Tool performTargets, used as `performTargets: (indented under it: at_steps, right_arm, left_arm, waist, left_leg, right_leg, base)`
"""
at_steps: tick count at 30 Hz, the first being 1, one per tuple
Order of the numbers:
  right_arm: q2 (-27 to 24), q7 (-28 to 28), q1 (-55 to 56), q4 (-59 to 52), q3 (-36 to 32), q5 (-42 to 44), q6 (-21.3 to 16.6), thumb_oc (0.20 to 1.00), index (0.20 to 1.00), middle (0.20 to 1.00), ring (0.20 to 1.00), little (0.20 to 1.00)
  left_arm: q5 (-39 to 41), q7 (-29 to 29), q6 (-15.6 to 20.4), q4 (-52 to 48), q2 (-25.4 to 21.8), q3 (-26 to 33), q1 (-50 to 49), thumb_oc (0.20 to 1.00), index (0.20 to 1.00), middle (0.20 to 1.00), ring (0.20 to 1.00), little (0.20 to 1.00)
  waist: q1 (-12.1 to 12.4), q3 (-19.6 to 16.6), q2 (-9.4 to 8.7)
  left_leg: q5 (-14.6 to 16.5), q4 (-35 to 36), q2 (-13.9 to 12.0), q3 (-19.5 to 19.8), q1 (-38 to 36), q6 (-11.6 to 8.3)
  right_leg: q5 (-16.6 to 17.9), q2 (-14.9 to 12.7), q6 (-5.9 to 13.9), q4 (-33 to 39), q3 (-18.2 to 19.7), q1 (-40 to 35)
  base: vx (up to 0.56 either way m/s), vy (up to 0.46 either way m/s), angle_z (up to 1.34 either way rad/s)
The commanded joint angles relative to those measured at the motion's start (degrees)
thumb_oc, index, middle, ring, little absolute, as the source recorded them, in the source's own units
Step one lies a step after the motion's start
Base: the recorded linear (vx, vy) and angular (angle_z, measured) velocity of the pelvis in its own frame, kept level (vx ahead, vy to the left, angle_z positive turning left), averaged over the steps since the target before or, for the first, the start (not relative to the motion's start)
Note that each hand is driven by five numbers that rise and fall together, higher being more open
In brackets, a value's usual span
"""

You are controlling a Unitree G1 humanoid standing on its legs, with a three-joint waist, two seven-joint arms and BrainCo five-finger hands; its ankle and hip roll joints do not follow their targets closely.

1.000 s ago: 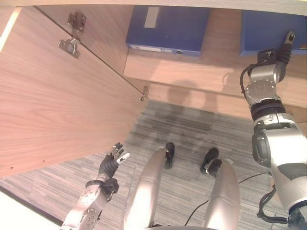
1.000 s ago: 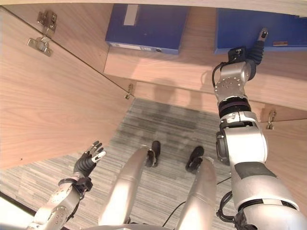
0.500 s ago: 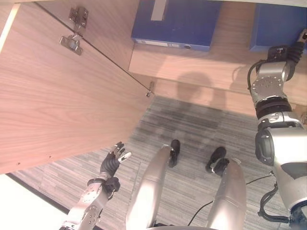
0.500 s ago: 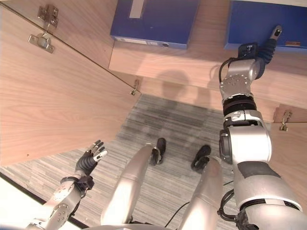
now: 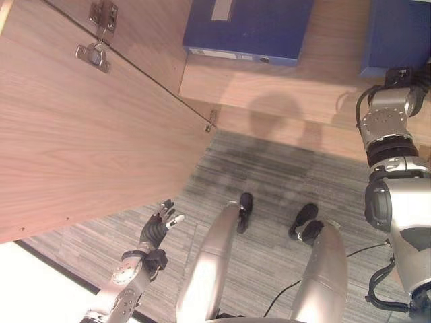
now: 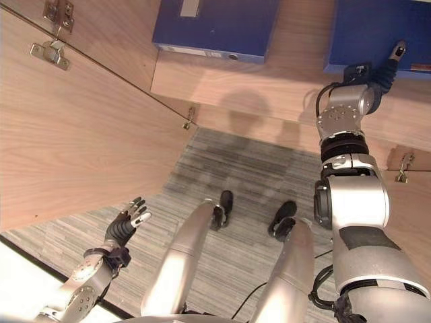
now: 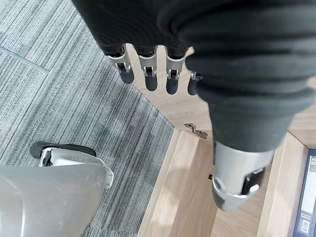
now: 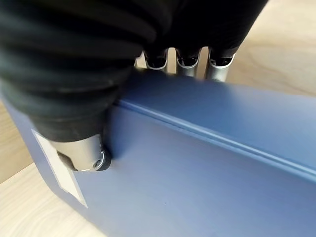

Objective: Put the empty folder in the office cabinet

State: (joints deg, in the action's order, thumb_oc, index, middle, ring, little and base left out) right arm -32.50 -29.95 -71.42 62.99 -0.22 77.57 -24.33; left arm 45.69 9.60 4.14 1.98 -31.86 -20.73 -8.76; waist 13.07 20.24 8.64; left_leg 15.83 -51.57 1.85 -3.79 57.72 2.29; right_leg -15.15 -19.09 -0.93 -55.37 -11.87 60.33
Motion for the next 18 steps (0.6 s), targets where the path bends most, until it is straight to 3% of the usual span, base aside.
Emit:
performTargets:
  at_steps: [1, 2, 3, 9, 12, 14, 15, 16, 18]
  right_arm:
    - [-4.3, 2.1, -6.7, -2.1, 3.3, -1.8, -0.9, 0.464, 0.464, 0.464, 0.464, 0.464]
    - [-4.3, 2.2, -6.7, -2.1, 3.4, -1.8, -0.8, 0.583, 0.583, 0.583, 0.583, 0.583]
    - [-4.4, 3.0, -6.6, -2.4, 3.8, -1.7, -0.5, 1.0, 1.0, 1.0, 1.0, 1.0]
    - [-4.2, 6.4, -5.6, -2.3, 5.3, -0.4, 0.8, 1.0, 1.0, 1.0, 1.0, 1.0]
    - [-5.6, 9.2, -5.5, -0.1, 8.9, -2.4, 4.9, 1.0, 1.0, 1.0, 1.0, 1.0]
    - [-7.1, 12.2, -5.1, 2.3, 13.7, -5.3, 9.7, 1.0, 1.0, 1.0, 1.0, 1.0]
    - [-7.2, 12.4, -5.4, 2.6, 13.9, -5.3, 9.9, 1.0, 1.0, 1.0, 1.0, 1.0]
    - [-8.4, 14.2, -5.6, 5.1, 18.1, -9.4, 13.9, 1.0, 1.0, 1.0, 1.0, 1.0]
    - [-9.9, 16.0, -6.6, 8.1, 22.7, -14.9, 18.2, 1.0, 1.0, 1.0, 1.0, 1.0]
  left_arm:
    - [-1.0, 0.4, 1.6, -4.6, -3.8, -0.7, -0.6, 1.0, 1.0, 1.0, 1.0, 1.0]
    - [-1.0, 0.4, 1.5, -4.6, -3.8, -0.7, -0.6, 1.0, 1.0, 1.0, 1.0, 1.0]
    - [-0.9, 0.3, 1.6, -4.6, -3.8, -0.6, -0.6, 1.0, 1.0, 1.0, 1.0, 1.0]
    - [-0.3, -0.3, 1.6, -5.0, -3.7, 0.0, -0.8, 1.0, 1.0, 1.0, 1.0, 1.0]
    - [0.1, -1.1, 1.5, -5.0, -3.9, 0.5, -0.7, 1.0, 1.0, 1.0, 1.0, 1.0]
    - [0.2, -2.3, 1.2, -5.0, -4.5, 1.0, -0.8, 1.0, 1.0, 1.0, 1.0, 1.0]
    - [0.2, -2.3, 1.2, -5.1, -4.4, 1.0, -0.8, 1.0, 1.0, 1.0, 1.0, 1.0]
    - [0.4, -3.1, 1.1, -5.2, -5.0, 1.3, -1.1, 1.0, 1.0, 1.0, 1.0, 1.0]
    - [0.1, -3.7, 1.1, -5.7, -5.9, 1.5, -1.3, 1.0, 1.0, 1.0, 1.0, 1.0]
  waist:
    - [0.1, 0.1, 0.32]
    - [0.1, 0.1, 0.34]
    - [0.2, 0.1, 0.38]
    - [0.1, 0.1, 0.37]
    - [0.0, 0.1, 0.08]
    - [0.0, 0.2, -0.45]
    - [-0.1, 0.2, -0.38]
    - [-0.1, 0.3, -0.9]
    - [-0.4, 0.3, -1.42]
  left_leg:
    - [0.6, 0.7, -1.3, -0.3, 2.2, 0.11]
    - [0.6, 0.7, -1.3, -0.3, 2.2, 0.12]
    - [0.7, 0.7, -1.3, -0.4, 2.2, 0.11]
    - [0.7, 0.7, -1.5, -0.7, 2.1, 0.17]
    - [0.6, 1.1, -1.6, -0.8, 1.9, 0.17]
    - [0.4, 1.2, -1.8, -1.0, 1.8, 0.09]
    - [0.4, 1.2, -1.8, -1.0, 1.8, 0.08]
    - [0.3, 1.4, -2.0, -1.1, 1.8, 0.03]
    - [0.1, 1.6, -2.2, -1.2, 1.9, -0.05]
  right_leg:
    - [-4.5, 0.0, 1.3, -1.1, 3.2, -5.3]
    - [-4.5, 0.0, 1.31, -1.1, 3.2, -5.3]
    - [-4.6, 0.0, 1.29, -1.1, 3.2, -5.3]
    - [-4.5, 0.0, 1.34, -1.1, 3.2, -5.2]
    - [-4.2, 0.0, 1.34, -0.8, 3.2, -5.3]
    - [-4.1, -0.1, 1.09, -0.6, 3.0, -5.3]
    - [-4.1, 0.0, 1.08, -0.6, 3.0, -5.3]
    - [-3.8, -0.1, 1.01, -0.3, 2.9, -5.2]
    - [-3.4, -0.1, 0.94, 0.0, 2.9, -5.0]
  base:
    - [0.0, 0.0, 0.0]
    - [0.0, 0.0, 0.0]
    - [0.0, 0.0, 0.0]
    - [0.0, 0.0, 0.0]
    - [0.0, 0.0, 0.0]
    - [0.0, 0.0, 0.0]
    - [0.0, 0.0, 0.0]
    - [0.0, 0.0, 0.0]
    - [0.0, 0.0, 0.0]
